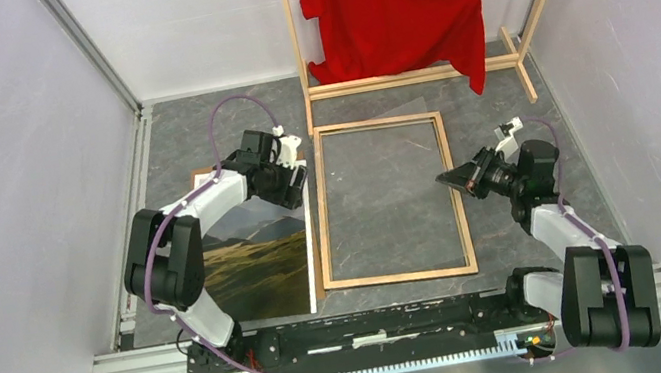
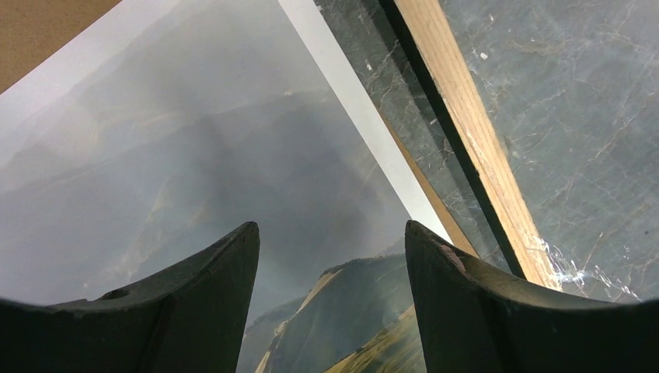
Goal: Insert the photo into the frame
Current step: Place the photo frame item in the photo frame.
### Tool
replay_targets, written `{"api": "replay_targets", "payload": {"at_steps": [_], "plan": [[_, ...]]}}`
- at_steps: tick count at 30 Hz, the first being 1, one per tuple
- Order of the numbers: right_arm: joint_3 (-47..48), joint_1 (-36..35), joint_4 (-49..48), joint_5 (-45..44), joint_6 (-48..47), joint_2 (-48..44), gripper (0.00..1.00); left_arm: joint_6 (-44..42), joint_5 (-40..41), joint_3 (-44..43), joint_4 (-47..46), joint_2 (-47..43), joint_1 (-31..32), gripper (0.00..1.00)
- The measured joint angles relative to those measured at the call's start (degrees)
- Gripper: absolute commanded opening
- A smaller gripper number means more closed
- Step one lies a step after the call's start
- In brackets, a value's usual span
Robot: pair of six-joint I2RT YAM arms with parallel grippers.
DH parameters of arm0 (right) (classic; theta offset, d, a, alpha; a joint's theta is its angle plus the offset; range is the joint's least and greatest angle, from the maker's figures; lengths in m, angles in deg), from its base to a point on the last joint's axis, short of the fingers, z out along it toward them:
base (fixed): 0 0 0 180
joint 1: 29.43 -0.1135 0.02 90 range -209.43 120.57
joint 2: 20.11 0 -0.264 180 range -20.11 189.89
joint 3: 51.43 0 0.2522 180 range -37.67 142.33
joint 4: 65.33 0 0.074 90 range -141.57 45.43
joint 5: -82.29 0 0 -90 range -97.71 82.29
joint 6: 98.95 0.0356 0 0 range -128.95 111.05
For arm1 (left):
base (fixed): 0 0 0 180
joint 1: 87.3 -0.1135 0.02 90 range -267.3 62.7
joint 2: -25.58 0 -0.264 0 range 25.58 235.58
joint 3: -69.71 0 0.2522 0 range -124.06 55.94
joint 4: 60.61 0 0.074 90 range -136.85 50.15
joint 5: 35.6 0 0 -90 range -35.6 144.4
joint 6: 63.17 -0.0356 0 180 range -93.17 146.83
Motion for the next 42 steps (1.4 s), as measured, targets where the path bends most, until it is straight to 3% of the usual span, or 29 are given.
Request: {"api": "replay_targets", "payload": {"at_steps": [22,42], "plan": [[-5.07,3.3,-5.79,-0.92,0.42,1.49,0.0,0.0,0.7,0.0,0.11,0.0,0.61,0.76],[-8.72,3.89,-17.53,-1.2,4.92,3.61,0.0,0.0,1.4,0.0,0.11,0.0,1.77,0.75]]}}
